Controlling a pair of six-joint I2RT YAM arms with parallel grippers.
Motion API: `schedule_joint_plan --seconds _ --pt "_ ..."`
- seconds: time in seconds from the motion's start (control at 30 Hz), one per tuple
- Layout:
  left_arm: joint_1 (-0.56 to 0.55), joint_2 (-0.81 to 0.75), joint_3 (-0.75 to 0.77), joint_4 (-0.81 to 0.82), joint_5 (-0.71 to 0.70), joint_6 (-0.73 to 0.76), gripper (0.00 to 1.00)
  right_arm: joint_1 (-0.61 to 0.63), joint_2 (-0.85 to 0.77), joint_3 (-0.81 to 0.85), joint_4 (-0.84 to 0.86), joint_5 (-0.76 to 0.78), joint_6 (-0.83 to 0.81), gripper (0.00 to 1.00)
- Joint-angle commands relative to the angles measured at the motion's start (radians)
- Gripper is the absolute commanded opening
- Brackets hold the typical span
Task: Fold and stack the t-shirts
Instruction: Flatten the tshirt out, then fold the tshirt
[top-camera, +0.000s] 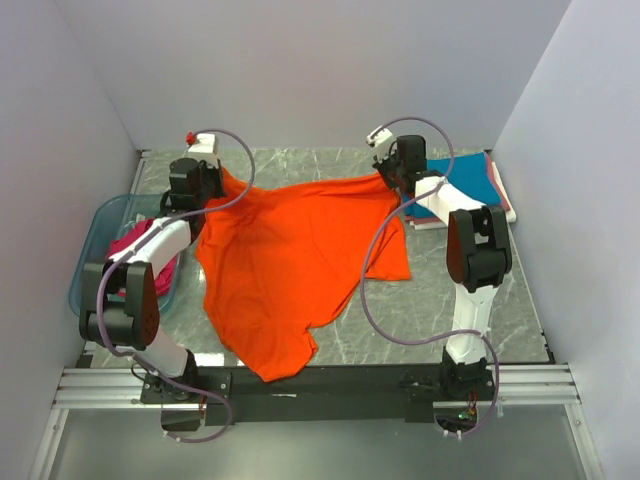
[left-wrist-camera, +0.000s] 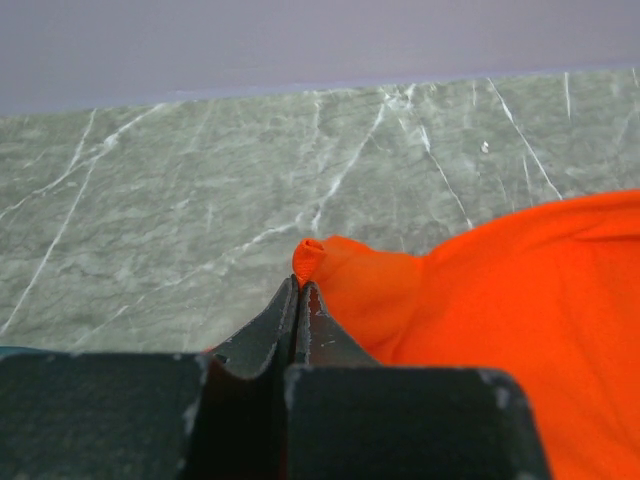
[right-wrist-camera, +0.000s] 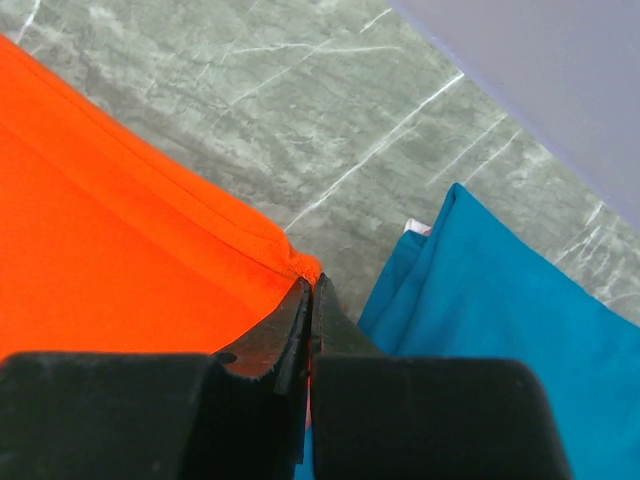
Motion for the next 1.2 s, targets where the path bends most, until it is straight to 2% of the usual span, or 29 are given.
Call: schedule_joint_plan --seconds 0.0,0.13,0.37,0.8,0.83,1.17 --pt "-0.022 -0.050 -0.018 -0.021 -0.041 0.037 0.01 -0.008 -0.060 -0.013 0.040 -0.010 0.012 0.00" --pt "-0.043 -0.059 -0.016 -0.065 -0.128 0.047 0.00 -0.016 -0.077 -0.032 0.075 -0.018 0.016 0.00" --pt "-0.055 -0.085 -0.045 -0.088 -0.197 0.078 0.00 -0.028 -0.103 -0.067 0.097 -0.036 0.027 0.00" --pt "-0.055 -0.168 -0.091 -0.156 -0.234 0.066 0.00 -0.050 -0.074 -0.075 0.107 -0.024 0.025 0.00" --pt "-0.054 -0.174 -0.095 -0.162 -0.232 0.026 0.00 -0.051 -0.073 -0.075 0.107 -0.025 0.025 0.00" --pt "-0.065 -0.219 -0.125 -0.193 -0.217 -0.020 0.00 -0.057 -0.065 -0.082 0.106 -0.029 0.025 0.00"
